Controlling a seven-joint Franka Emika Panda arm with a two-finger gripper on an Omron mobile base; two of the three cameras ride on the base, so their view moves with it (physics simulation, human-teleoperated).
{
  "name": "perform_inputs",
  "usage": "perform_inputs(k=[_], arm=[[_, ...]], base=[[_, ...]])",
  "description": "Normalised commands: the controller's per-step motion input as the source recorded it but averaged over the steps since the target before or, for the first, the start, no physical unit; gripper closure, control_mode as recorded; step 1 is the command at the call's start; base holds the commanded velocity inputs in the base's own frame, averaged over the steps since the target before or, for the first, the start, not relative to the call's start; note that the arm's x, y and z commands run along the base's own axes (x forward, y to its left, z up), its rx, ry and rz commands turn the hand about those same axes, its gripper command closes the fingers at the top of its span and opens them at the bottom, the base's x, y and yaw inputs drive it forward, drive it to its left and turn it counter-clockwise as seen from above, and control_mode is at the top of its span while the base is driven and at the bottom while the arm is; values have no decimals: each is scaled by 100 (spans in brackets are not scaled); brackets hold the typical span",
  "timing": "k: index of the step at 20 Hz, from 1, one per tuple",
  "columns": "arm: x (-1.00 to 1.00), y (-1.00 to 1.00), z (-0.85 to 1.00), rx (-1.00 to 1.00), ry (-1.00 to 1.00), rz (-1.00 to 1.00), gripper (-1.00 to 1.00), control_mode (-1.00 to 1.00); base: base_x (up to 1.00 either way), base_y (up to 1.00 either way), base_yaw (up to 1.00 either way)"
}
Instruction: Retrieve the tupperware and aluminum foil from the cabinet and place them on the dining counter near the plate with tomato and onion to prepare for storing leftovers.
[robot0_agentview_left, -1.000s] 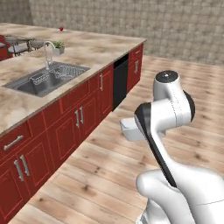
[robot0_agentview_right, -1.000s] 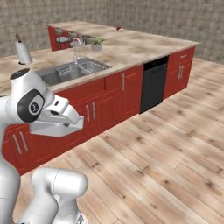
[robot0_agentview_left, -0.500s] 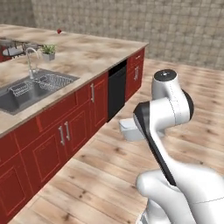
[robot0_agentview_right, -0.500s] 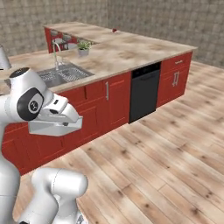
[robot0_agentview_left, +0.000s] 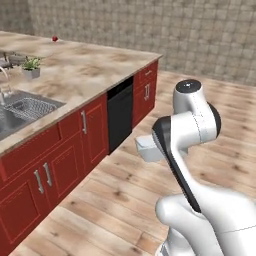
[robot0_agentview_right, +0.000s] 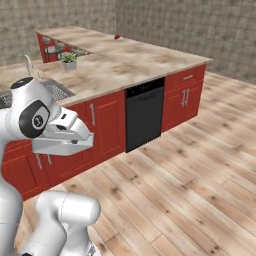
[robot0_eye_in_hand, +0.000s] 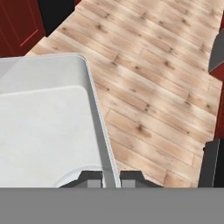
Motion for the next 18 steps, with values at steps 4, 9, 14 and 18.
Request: perform_inputs(k=[4,9,14,18], arm=[[0,0,0,0,0,0,100,100],[0,0,0,0,0,0,100,100],[0,0,0,0,0,0,100,100],[0,0,0,0,0,0,100,100]], base=[[100,-84,-1],[100,-57,-27],[83,-28,-53],[86,-13,-54]])
